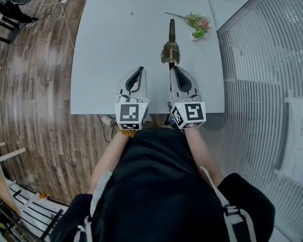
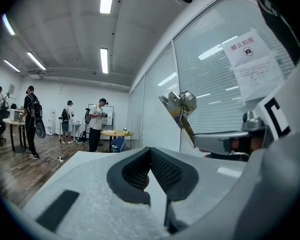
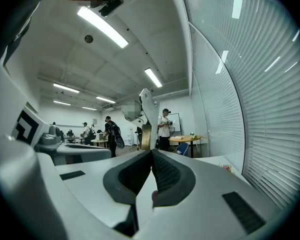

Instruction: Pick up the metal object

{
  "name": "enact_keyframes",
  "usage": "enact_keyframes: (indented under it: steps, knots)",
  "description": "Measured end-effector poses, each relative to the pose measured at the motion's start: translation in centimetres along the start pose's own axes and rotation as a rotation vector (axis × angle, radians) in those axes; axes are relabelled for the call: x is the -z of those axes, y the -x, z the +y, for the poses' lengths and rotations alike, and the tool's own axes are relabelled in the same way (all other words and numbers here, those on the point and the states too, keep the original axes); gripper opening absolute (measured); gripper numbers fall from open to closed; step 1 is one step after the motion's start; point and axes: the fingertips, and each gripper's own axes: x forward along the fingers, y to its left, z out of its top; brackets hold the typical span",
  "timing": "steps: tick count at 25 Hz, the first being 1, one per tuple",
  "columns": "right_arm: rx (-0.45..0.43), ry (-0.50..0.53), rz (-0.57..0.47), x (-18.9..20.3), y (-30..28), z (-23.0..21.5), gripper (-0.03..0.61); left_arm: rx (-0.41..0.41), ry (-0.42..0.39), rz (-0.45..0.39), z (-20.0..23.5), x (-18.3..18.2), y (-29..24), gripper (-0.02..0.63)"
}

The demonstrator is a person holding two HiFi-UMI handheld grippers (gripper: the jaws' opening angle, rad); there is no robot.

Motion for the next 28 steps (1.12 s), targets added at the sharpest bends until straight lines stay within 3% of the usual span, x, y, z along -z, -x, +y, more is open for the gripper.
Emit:
enact_keyframes:
  steps: [28]
  knots:
    - [0.020, 0.006, 0.006, 0.51, 0.98, -0.23, 0.003, 0.036, 0.002, 0.021, -0.18, 0.77, 0.40, 0.006]
